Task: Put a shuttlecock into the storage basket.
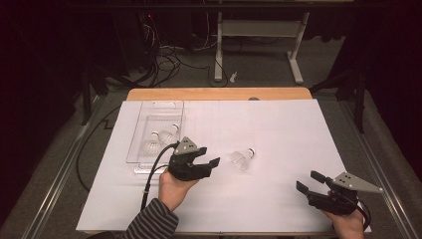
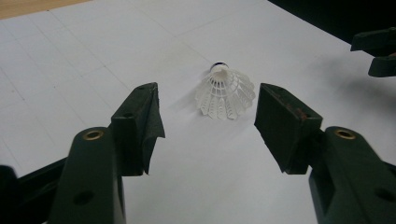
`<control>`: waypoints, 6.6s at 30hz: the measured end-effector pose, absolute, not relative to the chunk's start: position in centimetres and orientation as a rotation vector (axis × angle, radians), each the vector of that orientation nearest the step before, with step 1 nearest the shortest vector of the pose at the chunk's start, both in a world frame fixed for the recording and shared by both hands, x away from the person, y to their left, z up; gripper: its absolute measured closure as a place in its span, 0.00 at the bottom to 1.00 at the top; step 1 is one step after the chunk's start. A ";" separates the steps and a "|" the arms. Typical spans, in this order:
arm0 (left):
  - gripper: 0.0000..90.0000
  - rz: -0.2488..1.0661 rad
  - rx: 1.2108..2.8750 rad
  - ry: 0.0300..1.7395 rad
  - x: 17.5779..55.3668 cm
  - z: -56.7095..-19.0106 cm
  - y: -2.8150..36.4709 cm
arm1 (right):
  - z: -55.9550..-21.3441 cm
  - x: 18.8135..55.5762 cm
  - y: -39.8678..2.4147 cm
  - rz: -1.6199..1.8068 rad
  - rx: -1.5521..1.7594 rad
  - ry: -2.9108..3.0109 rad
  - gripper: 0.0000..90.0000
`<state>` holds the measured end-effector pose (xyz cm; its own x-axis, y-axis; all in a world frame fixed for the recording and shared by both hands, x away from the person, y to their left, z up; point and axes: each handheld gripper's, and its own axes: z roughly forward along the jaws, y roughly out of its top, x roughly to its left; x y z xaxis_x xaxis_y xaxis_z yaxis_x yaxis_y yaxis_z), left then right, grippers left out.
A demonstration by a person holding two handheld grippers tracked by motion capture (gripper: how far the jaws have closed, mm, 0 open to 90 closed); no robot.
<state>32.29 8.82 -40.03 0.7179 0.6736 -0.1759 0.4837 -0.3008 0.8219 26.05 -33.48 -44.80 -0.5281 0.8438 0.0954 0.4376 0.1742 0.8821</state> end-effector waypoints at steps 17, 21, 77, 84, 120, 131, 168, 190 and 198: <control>0.46 0.236 1.981 0.872 33.2 -40.2 7.2 | -44.8 26.0 -33.5 1.312 1.209 2.040 0.34; 0.46 0.232 1.986 0.869 33.5 -40.2 6.8 | -44.8 26.0 -33.5 1.312 1.207 2.040 0.34; 0.47 0.136 2.117 0.891 37.5 -39.4 3.1 | -44.8 26.1 -33.5 1.313 1.209 2.044 0.34; 0.49 0.148 2.168 0.888 38.0 -39.2 2.9 | -44.8 26.1 -33.5 1.311 1.209 2.044 0.34; 0.51 0.082 2.381 0.909 40.4 -40.7 1.7 | -44.9 26.2 -33.3 1.307 1.206 2.059 0.34; 0.56 0.050 2.422 0.923 41.1 -41.7 1.3 | -44.9 26.2 -33.3 1.308 1.206 2.060 0.34; 0.86 -0.031 2.451 0.932 42.3 -43.4 -0.3 | -45.0 26.2 -33.3 1.308 1.199 2.067 0.34; 0.99 -0.038 2.468 0.869 42.1 -43.4 -0.3 | -45.0 26.2 -33.2 1.306 1.199 2.067 0.34; 1.00 -0.049 2.453 0.866 42.1 -43.1 0.0 | -45.0 26.2 -33.2 1.305 1.200 2.067 0.34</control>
